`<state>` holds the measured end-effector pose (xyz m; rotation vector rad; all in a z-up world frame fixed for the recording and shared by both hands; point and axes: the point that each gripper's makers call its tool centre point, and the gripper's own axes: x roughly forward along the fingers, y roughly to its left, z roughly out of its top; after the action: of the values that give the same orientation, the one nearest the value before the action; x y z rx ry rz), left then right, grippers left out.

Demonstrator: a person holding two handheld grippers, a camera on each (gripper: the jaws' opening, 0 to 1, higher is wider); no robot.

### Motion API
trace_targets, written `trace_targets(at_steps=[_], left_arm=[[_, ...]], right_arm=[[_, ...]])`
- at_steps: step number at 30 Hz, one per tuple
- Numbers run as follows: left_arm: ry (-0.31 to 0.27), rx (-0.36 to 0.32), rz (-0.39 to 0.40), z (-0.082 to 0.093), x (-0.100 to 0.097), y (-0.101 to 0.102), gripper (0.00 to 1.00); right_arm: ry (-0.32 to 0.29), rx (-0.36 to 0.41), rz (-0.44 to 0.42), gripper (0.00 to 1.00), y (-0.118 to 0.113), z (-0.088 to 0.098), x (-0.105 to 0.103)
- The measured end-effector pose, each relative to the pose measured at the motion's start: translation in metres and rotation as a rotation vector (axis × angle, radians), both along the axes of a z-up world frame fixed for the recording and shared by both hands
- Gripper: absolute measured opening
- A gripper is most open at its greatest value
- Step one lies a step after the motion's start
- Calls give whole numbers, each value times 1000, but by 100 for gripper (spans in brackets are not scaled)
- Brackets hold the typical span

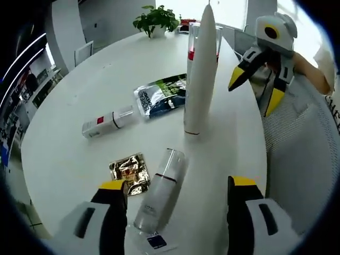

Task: Arrange the skincare products in the storage area until every visible bottle or jar stands upright without overlapping.

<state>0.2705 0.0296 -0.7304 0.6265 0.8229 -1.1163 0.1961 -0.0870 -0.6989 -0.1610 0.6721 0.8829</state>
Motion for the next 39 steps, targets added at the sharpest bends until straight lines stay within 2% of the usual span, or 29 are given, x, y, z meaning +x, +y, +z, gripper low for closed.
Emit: trace_targets(at_steps=[5, 9, 12, 16, 18, 21, 30, 37, 39], left_arm=[[3, 30, -14, -9, 7, 1, 67], [-12, 57, -23, -14, 11, 4, 54], [-9, 69, -28, -20, 15, 4, 52], [-2, 107, -41, -27, 16, 8, 42], [0, 125, -36, -30, 18, 10, 42], [4, 130, -39, -31, 18, 12, 36], [2, 176, -58, -35, 21, 16, 26], [12, 167, -75, -36, 21, 14, 23], [13, 162, -69, -36, 21, 13, 23]], right_arm=[[7, 18, -4, 45, 0, 2, 1], [16, 25, -1, 44, 1, 2, -1], [14, 33, 2, 43, 2, 3, -1], [16, 40, -14, 43, 0, 4, 2], [19, 46, -18, 44, 0, 4, 2], [17, 46, -17, 44, 1, 4, 2], [23, 54, -24, 43, 1, 4, 2], [43, 61, -8, 44, 3, 2, 0], [55, 83, 0, 44, 7, 4, -2]])
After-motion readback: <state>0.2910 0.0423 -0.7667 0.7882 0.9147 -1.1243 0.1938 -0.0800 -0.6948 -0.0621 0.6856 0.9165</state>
